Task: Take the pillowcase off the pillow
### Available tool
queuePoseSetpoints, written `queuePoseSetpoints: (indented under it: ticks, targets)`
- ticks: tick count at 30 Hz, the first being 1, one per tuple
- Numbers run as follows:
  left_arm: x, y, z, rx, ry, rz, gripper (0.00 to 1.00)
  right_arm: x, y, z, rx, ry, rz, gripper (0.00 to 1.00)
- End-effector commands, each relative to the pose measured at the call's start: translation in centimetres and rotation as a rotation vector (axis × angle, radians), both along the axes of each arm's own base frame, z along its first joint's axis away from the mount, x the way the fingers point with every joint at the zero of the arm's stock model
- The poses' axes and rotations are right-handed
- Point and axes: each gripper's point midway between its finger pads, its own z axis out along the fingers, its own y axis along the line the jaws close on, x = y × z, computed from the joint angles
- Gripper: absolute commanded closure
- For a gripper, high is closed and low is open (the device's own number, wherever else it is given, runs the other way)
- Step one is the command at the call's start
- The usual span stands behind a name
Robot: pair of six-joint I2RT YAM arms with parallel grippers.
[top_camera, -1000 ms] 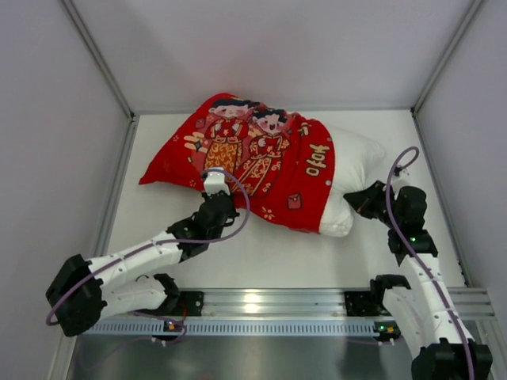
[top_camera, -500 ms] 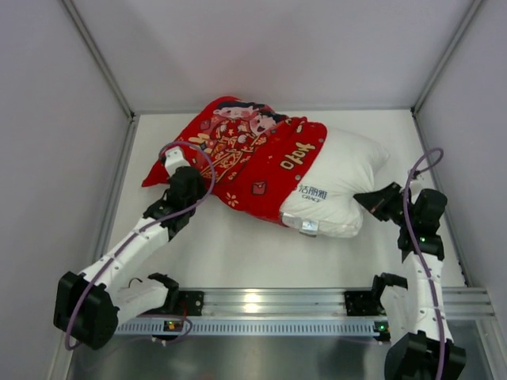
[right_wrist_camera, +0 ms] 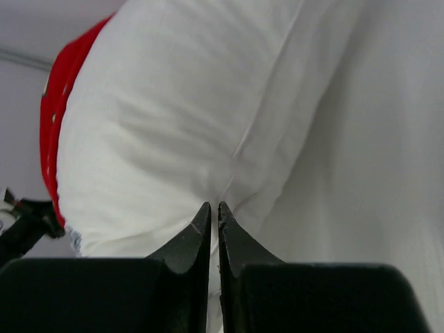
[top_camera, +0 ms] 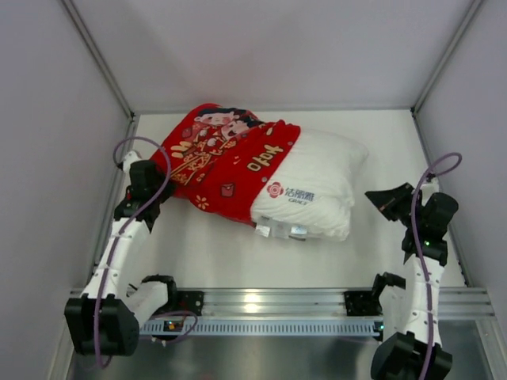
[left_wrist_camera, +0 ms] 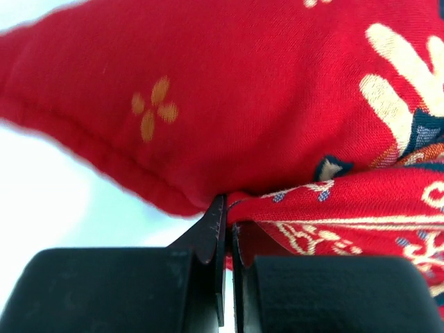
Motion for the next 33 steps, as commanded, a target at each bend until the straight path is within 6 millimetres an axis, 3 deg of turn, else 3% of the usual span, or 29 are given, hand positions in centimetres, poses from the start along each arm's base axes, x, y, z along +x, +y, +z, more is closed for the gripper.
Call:
queuePoseSetpoints:
  ticks: [1, 7, 13, 16, 17, 18, 19, 20, 24, 25, 26, 27, 28, 30, 31, 33]
  targets:
    - [-0.8, 10.9, 5.7, 0.121, -0.142, 0.424, 1.00, 2.5, -6.8, 3.3, -0.128, -0.125, -0.320, 1.00]
    - [-0.7, 12.4, 7.4, 0.104, -0.164, 0.455, 1.00, 2.4, -7.1, 3.1, -0.127, -0.122, -0.334, 1.00]
    - [1.4, 7.5, 5.9, 0.003, -0.187, 0.166, 1.00, 2.4, -6.5, 3.8, -0.150, -0.149, -0.293, 1.00]
    - [1.5, 6.2, 5.1, -0.007, -0.168, 0.092, 0.78, 2.5, -5.5, 4.7, -0.172, -0.180, -0.245, 1.00]
    - [1.5, 6.0, 5.1, -0.001, -0.167, 0.082, 0.55, 2.5, -5.2, 5.0, -0.177, -0.187, -0.235, 1.00]
    - [1.5, 5.9, 5.2, 0.019, -0.166, 0.067, 0.45, 2.6, -4.9, 5.3, -0.179, -0.200, -0.222, 0.97]
    - [1.5, 5.4, 5.5, 0.046, -0.170, 0.038, 0.38, 2.7, -4.0, 6.0, -0.180, -0.235, -0.182, 0.85]
    - [1.5, 5.0, 5.4, 0.046, -0.167, 0.028, 0.38, 2.7, -3.4, 5.9, -0.174, -0.234, -0.158, 0.77]
    - [1.9, 3.0, 4.8, 0.062, -0.122, -0.049, 0.37, 3.4, -0.3, 6.9, -0.250, -0.285, -0.044, 0.57]
    - [2.0, 1.8, 4.4, 0.054, -0.113, -0.086, 0.36, 3.3, 2.1, 7.0, -0.260, -0.280, 0.037, 0.49]
    - [2.1, 1.2, 4.1, 0.055, -0.106, -0.095, 0.37, 3.6, 2.8, 7.0, -0.284, -0.277, 0.040, 0.45]
    - [2.1, 0.4, 4.0, 0.069, -0.100, -0.111, 0.37, 3.0, 5.7, 6.9, -0.306, -0.294, 0.135, 0.43]
    - [2.2, -2.5, 3.5, 0.085, -0.087, -0.191, 0.37, 3.7, 6.1, 6.7, -0.331, -0.271, 0.129, 0.38]
    - [2.2, -4.3, 2.9, 0.111, -0.069, -0.238, 0.37, 3.4, 9.2, 6.2, -0.368, -0.272, 0.217, 0.35]
    - [2.1, -5.9, 2.4, 0.110, -0.055, -0.280, 0.37, 4.4, 9.5, 5.6, -0.397, -0.243, 0.206, 0.33]
    - [1.9, -6.6, 1.8, 0.123, -0.040, -0.287, 0.37, 4.9, 10.9, 4.8, -0.437, -0.228, 0.234, 0.32]
